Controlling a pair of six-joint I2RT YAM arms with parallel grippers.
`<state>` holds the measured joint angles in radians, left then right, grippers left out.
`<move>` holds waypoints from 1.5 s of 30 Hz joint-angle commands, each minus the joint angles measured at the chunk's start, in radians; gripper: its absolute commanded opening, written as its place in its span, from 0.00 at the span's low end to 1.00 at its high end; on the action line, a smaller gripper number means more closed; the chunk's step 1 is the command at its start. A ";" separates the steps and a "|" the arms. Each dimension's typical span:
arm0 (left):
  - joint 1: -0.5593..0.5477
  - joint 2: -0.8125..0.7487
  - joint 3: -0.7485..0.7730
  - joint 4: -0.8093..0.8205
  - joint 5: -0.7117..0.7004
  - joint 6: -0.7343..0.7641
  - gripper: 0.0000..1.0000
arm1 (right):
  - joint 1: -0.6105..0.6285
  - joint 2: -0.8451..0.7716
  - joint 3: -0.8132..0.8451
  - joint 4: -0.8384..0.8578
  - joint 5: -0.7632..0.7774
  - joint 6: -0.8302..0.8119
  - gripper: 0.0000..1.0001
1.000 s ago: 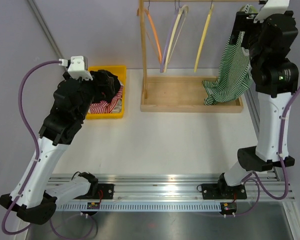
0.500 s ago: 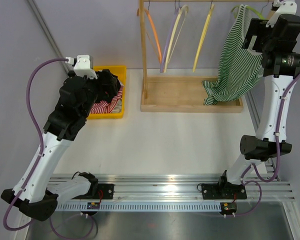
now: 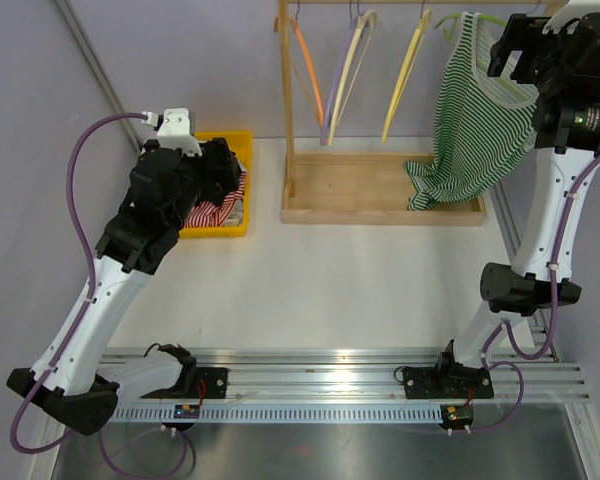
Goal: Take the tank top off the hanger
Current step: Grab a hanger with a tank top on it with the right arm
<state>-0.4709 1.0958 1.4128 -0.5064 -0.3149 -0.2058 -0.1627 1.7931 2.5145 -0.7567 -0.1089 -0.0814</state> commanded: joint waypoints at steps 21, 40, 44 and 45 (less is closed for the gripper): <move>-0.006 0.024 0.021 0.019 -0.055 0.036 0.99 | -0.166 0.200 0.136 0.154 -0.278 0.065 0.64; -0.006 0.024 0.025 0.017 -0.050 0.031 0.99 | -0.166 0.181 0.092 0.143 -0.327 0.106 0.00; -0.006 0.022 0.023 0.017 -0.052 0.029 0.99 | -0.166 0.164 0.086 0.155 -0.337 0.118 0.00; -0.006 0.026 0.023 0.016 -0.052 0.029 0.99 | -0.166 0.141 0.064 0.163 -0.339 0.123 0.00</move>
<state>-0.4732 1.1278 1.4128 -0.5079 -0.3531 -0.1871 -0.3309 1.9995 2.6026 -0.6254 -0.4099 0.0170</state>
